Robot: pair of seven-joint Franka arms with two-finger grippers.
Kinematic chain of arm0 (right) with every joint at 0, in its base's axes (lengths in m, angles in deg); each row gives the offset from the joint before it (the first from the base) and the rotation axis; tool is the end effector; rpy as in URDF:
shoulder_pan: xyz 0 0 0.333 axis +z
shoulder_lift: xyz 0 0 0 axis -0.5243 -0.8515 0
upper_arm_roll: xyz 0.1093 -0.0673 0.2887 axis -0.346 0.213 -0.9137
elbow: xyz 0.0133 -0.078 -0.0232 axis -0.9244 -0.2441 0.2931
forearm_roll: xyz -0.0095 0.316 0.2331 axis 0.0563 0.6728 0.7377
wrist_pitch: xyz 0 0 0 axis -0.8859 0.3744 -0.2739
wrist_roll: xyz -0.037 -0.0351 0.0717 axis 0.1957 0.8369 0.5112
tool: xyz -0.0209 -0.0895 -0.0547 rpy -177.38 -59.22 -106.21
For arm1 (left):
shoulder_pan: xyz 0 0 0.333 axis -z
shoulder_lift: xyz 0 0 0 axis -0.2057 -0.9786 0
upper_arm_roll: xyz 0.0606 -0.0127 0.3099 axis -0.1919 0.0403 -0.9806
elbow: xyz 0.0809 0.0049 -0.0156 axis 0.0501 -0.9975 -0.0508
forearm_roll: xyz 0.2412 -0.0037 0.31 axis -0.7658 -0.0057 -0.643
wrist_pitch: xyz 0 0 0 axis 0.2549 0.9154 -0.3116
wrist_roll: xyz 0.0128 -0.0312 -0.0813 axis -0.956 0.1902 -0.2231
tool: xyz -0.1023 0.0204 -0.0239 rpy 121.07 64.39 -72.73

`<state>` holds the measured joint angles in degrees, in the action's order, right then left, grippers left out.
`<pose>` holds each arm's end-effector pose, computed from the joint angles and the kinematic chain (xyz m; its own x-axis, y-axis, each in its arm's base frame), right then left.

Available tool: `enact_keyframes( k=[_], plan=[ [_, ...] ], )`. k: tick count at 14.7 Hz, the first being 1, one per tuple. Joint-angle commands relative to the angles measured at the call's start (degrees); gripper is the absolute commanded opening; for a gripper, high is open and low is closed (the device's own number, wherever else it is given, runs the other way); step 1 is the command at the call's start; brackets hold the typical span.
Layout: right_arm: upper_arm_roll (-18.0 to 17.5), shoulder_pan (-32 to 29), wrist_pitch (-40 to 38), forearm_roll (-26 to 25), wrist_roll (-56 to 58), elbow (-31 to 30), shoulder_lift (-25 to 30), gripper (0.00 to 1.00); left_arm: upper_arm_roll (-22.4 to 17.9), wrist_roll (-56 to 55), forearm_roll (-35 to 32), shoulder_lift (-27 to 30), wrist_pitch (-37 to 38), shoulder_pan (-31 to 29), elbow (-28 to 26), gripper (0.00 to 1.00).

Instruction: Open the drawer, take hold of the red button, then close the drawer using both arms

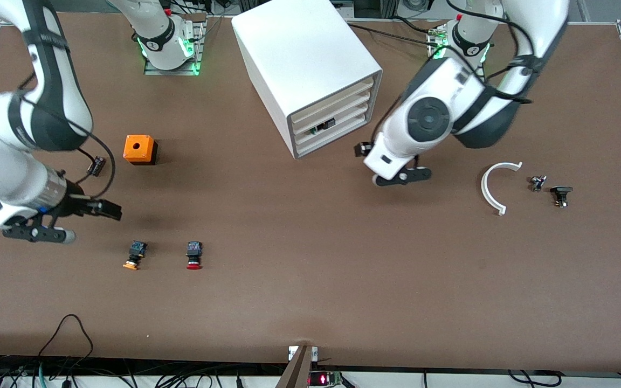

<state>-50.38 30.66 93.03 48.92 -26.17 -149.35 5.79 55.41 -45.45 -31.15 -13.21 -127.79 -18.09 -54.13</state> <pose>0.6524 0.0314 0.4412 0.9948 -0.1018 0.0007 -0.1018 -0.9947 -0.0110 0.5498 -0.3065 0.4065 0.9428 0.1221 -0.3103 0.1328 -0.9911 0.0134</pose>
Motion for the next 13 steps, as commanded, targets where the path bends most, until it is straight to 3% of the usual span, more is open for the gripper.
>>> enact_keyframes(
  k=[1,2,4,5,6,7,11,13],
  plan=[
    [-0.10,-0.45,-5.17,0.23,2.19,-3.25,7.45,1.00,-0.21,11.32,-0.27,2.97,5.43,-3.79,3.81,0.99],
    [0.16,-0.45,-7.19,0.31,2.63,-3.07,8.94,1.00,-1.96,15.27,-0.45,4.55,6.14,-3.71,4.43,0.99],
    [0.61,-0.36,-12.81,0.31,2.64,-0.89,11.15,1.00,-9.15,23.88,-0.27,8.85,6.15,-1.88,4.35,0.99],
    [0.43,-0.36,-15.62,0.23,2.73,1.39,11.50,1.00,-13.45,29.75,-0.01,10.70,6.15,-0.13,4.18,0.99],
    [0.17,-0.27,-22.09,0.31,2.03,6.28,11.51,1.00,-21.06,38.51,0.34,13.24,5.89,2.41,3.92,0.99],
    [0.17,-0.27,-23.81,0.31,2.29,8.60,11.42,1.00,-24.27,42.00,0.34,14.92,5.71,3.14,3.48,0.99],
    [0.08,-0.10,-28.57,0.49,2.46,15.02,10.98,1.00,-37.28,48.09,0.26,20.29,5.62,8.58,2.07,0.99],
    [-0.10,0.60,-28.49,0.23,2.11,15.39,10.98,1.00,-40.20,48.27,0.43,22.84,4.84,9.56,0.32,0.99]
  ],
)
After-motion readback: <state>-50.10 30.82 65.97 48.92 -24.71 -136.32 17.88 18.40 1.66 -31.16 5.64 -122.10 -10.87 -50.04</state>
